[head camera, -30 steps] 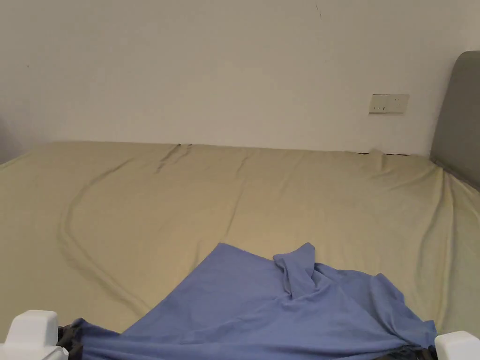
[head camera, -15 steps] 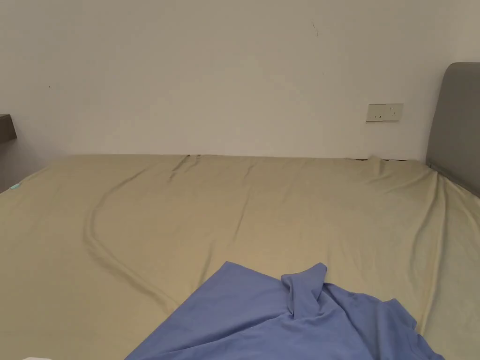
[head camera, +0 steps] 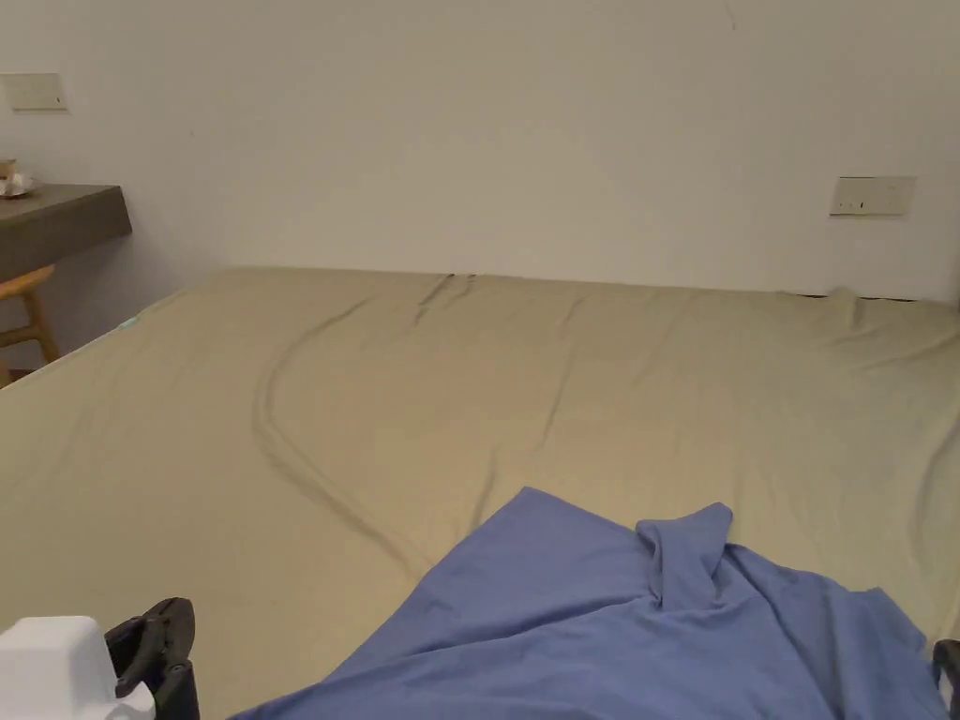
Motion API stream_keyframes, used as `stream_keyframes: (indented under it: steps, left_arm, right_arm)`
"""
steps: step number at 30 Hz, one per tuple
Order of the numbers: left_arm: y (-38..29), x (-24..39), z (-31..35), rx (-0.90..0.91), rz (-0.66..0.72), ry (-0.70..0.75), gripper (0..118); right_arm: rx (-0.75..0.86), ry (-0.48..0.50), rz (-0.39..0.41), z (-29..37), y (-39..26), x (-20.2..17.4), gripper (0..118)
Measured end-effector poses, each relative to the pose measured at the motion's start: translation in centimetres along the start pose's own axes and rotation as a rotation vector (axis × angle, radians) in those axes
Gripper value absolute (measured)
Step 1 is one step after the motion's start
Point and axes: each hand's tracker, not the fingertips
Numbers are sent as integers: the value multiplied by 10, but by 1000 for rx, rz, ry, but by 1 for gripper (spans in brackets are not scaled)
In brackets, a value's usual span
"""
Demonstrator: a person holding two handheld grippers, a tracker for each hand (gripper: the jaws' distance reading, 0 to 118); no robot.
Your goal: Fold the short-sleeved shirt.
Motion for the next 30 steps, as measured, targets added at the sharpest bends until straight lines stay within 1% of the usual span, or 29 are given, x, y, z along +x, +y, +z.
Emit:
stream_keyframes:
  steps: [1, 3, 5, 6, 7, 8, 9, 10, 11, 12, 13, 15, 16, 18, 19, 21, 22, 25, 26, 27, 28, 30]
  left_arm:
    - [-1, 1, 5, -19, 13, -15, 0]
    - [-3, 1, 11, -81, 73, -65, 0]
    - [-15, -6, 2, -97, 27, -62, 0]
    - [-22, -7, -5, -131, -16, -33, 0]
    - [-27, -9, -13, -178, -22, -16, 0]
    - [-27, -11, -24, -256, -2, -24, 7]
    - [-30, -15, -36, -342, 45, -16, 36]
    - [-32, -18, -48, -414, 80, 6, 82]
    - [-36, -21, -58, -466, 86, 4, 118]
    - [-44, -29, -72, -466, 101, -26, 115]
    - [-48, -34, -77, -409, 97, -24, 111]
    - [-56, -37, -106, -504, 37, 42, 110]
    - [-63, -36, -118, -532, 31, 57, 108]
    - [-77, -36, -136, -548, 49, 38, 91]
    - [-82, -35, -142, -594, 55, 20, 83]
    - [-86, -27, -142, -691, 87, -17, 81]
    - [-89, -25, -143, -698, 95, -20, 76]
    - [-73, -15, -122, -588, 138, -31, 14]
    - [-68, -11, -116, -567, 142, -13, 3]
    - [-63, -7, -110, -564, 117, -20, 3]
    - [-72, -19, -125, -586, 127, -59, 3]
    - [-64, -22, -122, -506, 50, -65, 2]
  right_arm:
    - [21, -20, 9, 2, 1, -3, 2]
    - [10, 60, 15, -4, 0, -9, 1]
    - [-5, 71, 11, -8, -1, -16, 1]
    - [-18, 89, 13, -11, -2, -19, 1]
    - [-27, 102, 12, -14, -2, -21, 1]
    - [-32, 110, 8, -16, -3, -24, 1]
    - [-40, 126, 4, -18, -4, -27, 1]
    - [-47, 140, 6, -21, -6, -29, 1]
    - [-51, 145, 9, -23, -6, -32, 1]
    - [-58, 152, 18, -25, -7, -35, 1]
    - [-62, 162, 26, -27, -7, -37, 1]
    - [-65, 179, 28, -31, -8, -41, 1]
    - [-67, 184, 28, -31, -8, -43, 1]
    - [-77, 200, 32, -33, -8, -47, 1]
    - [-85, 209, 36, -34, -8, -47, 1]
    - [-111, 239, 47, -36, -8, -48, 1]
    - [-108, 237, 51, -37, -10, -47, 1]
    - [-107, 238, 72, -38, -9, -42, 1]
    - [-111, 239, 73, -40, -10, -39, 1]
    - [-117, 239, 74, -41, -12, -36, 1]
    - [-129, 239, 75, -44, -13, -34, 1]
    - [-179, 247, 75, -52, -20, -27, 2]
